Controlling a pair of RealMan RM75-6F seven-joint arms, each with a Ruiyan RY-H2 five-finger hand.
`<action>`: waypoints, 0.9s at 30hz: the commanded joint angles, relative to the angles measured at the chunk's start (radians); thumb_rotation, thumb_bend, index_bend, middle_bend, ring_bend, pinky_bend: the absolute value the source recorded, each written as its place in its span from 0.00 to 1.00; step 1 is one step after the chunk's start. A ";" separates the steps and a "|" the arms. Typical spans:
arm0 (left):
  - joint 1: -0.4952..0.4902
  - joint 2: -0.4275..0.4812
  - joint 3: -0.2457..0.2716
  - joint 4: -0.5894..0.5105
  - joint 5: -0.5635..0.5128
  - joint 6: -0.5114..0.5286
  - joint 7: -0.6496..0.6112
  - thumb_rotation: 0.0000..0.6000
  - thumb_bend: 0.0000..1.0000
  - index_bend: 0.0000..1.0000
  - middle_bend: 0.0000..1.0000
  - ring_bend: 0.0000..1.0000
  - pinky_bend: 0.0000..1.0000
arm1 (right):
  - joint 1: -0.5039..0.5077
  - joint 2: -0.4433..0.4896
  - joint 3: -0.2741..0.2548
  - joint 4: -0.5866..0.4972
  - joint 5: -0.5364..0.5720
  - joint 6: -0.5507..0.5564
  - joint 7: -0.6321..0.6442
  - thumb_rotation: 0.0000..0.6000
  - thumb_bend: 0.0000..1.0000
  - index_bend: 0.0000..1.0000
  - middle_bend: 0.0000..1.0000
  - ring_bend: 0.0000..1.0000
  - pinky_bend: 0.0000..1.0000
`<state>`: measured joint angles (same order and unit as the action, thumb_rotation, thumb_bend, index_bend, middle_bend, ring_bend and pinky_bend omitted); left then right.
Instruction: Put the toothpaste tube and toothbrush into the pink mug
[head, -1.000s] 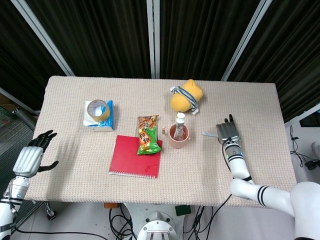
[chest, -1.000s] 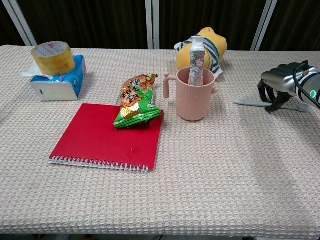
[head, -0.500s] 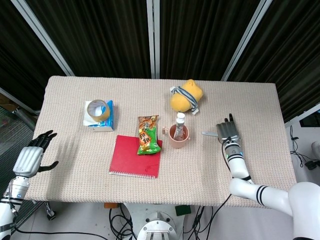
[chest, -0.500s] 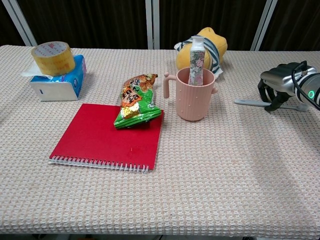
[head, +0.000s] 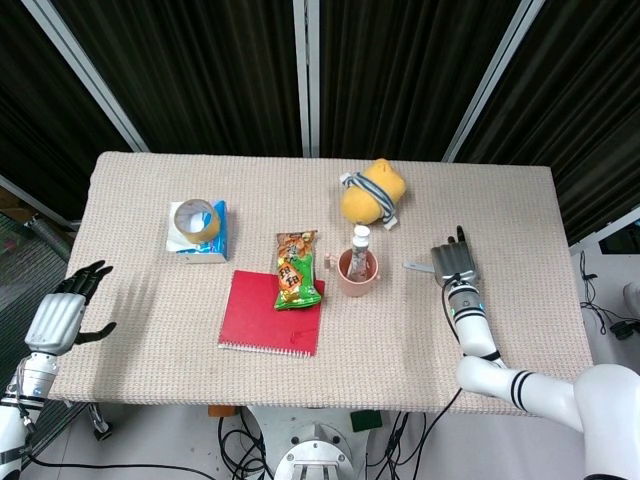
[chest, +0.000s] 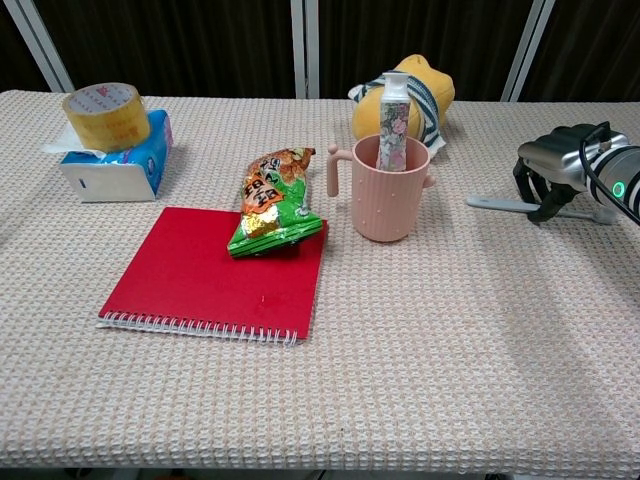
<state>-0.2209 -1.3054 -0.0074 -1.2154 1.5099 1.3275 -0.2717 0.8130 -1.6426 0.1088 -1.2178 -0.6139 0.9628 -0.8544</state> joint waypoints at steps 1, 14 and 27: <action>0.000 0.000 0.000 -0.001 0.001 0.001 0.000 1.00 0.16 0.12 0.05 0.09 0.22 | -0.005 0.004 0.000 -0.005 -0.019 0.008 0.011 1.00 0.75 0.66 0.62 0.22 0.00; -0.002 0.002 -0.001 -0.008 0.004 0.004 0.003 1.00 0.16 0.11 0.05 0.09 0.22 | -0.044 0.087 0.008 -0.106 -0.167 0.087 0.093 1.00 0.75 0.66 0.62 0.22 0.00; 0.000 0.004 -0.003 -0.019 0.012 0.020 0.006 1.00 0.16 0.11 0.05 0.09 0.22 | -0.070 0.323 0.023 -0.370 -0.512 0.332 0.041 1.00 0.76 0.67 0.62 0.22 0.00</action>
<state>-0.2204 -1.3015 -0.0099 -1.2345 1.5216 1.3481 -0.2655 0.7455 -1.3814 0.1371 -1.5424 -1.0159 1.2209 -0.7628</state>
